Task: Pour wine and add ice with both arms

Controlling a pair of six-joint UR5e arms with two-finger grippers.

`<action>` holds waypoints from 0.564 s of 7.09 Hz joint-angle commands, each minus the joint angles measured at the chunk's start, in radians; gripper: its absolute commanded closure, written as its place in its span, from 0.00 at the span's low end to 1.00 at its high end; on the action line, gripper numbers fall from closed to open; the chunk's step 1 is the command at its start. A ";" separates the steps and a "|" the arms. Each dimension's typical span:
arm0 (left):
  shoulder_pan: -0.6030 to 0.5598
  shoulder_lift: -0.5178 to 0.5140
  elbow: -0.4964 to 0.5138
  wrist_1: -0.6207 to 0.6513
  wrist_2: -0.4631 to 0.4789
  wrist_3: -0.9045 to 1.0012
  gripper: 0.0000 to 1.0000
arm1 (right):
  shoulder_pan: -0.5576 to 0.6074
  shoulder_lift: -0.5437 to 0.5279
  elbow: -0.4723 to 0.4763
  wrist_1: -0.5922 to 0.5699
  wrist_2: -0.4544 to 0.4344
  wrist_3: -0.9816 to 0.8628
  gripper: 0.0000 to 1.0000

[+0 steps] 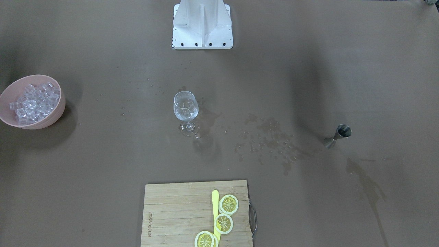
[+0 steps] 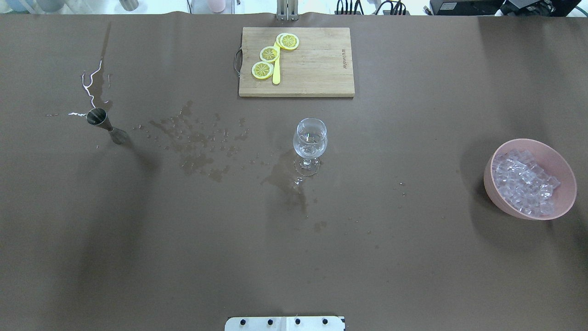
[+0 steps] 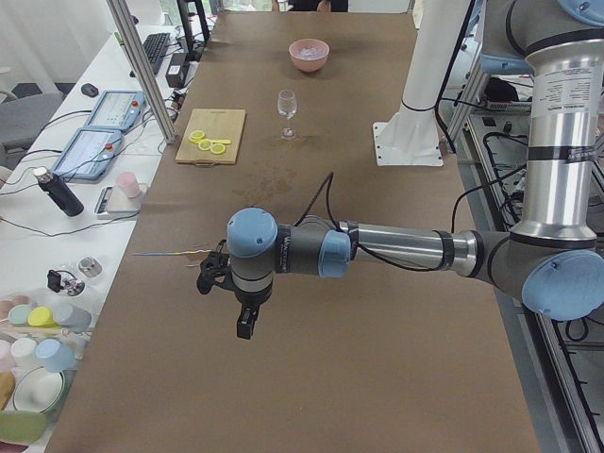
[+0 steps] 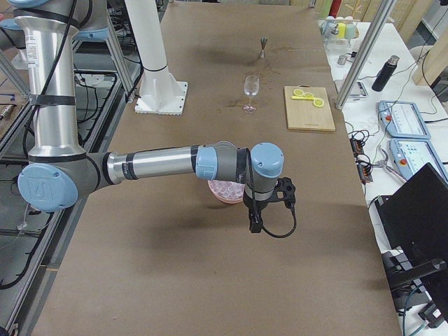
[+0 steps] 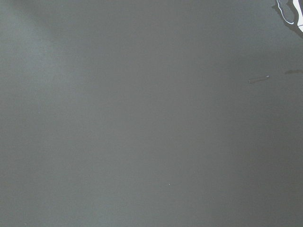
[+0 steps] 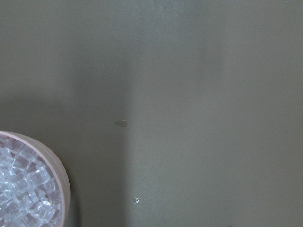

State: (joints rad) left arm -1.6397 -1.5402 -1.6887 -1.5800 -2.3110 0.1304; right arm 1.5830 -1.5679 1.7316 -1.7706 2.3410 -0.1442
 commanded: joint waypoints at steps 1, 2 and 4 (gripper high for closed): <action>0.000 0.015 -0.024 0.000 0.001 -0.002 0.01 | 0.000 -0.010 0.002 -0.001 0.006 0.001 0.00; -0.002 0.015 -0.022 0.000 0.001 0.000 0.01 | 0.000 -0.011 0.002 -0.001 0.007 0.000 0.00; 0.000 0.018 -0.020 0.002 0.002 -0.002 0.01 | 0.000 -0.009 0.002 -0.001 0.006 0.001 0.00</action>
State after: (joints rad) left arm -1.6403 -1.5245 -1.7086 -1.5796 -2.3092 0.1300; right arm 1.5831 -1.5776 1.7331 -1.7717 2.3465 -0.1431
